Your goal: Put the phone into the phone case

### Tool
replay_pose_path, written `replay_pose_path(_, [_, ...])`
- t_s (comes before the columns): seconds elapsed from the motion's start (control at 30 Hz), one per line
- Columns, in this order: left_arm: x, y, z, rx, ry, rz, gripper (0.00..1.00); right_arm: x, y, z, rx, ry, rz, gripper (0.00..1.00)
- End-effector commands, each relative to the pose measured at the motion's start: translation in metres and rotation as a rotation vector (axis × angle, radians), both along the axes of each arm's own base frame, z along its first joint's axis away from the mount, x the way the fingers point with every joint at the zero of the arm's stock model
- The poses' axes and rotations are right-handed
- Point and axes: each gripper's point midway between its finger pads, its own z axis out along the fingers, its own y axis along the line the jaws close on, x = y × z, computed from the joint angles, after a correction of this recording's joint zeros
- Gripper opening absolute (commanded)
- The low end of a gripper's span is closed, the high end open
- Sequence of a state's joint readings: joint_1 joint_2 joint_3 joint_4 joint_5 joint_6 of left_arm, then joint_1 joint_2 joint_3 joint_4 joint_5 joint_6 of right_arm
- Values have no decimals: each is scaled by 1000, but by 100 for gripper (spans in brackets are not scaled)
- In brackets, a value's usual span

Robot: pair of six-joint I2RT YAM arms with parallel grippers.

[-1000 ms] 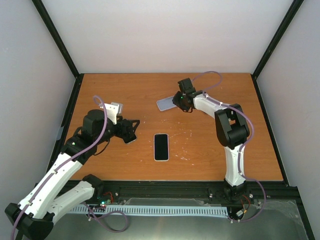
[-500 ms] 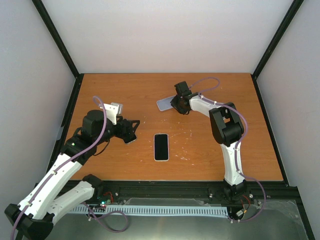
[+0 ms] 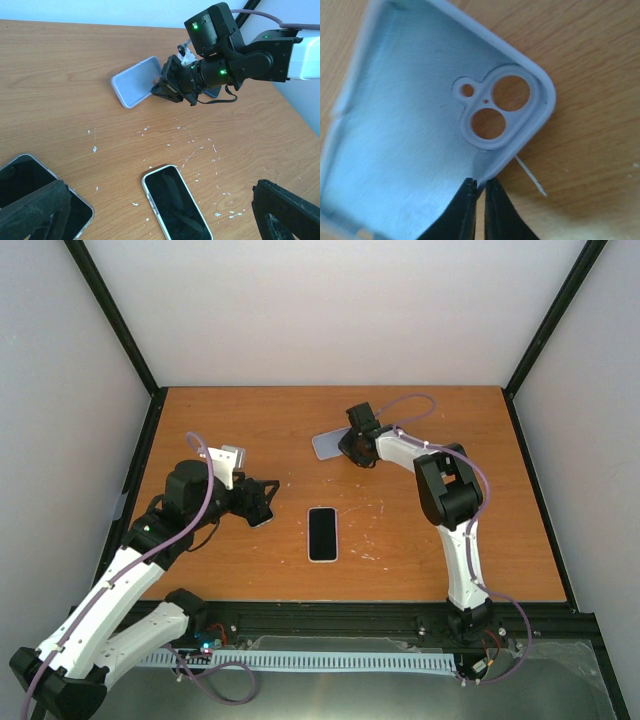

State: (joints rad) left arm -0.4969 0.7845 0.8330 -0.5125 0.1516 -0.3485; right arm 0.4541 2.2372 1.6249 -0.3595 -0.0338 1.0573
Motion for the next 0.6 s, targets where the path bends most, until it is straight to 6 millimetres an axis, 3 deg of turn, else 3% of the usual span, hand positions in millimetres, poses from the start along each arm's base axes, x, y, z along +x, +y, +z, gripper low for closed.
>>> replay_pose_path(0.0, [2,1,8,7,-43,6,99,-18,-18,15,-113,-20,57,3])
replay_pose_path(0.2, [3,2,7,10,-41,10,100,-46,-34,36,-182,-60,180,3])
replay_pose_path(0.4, [4,2,7,13,-39,16,100,-103,-51,50,-241,-30,363,3])
replay_pose_path(0.57, [6,2,4,16,-32,22,99,-129,-62,77,-207,-99,343,9])
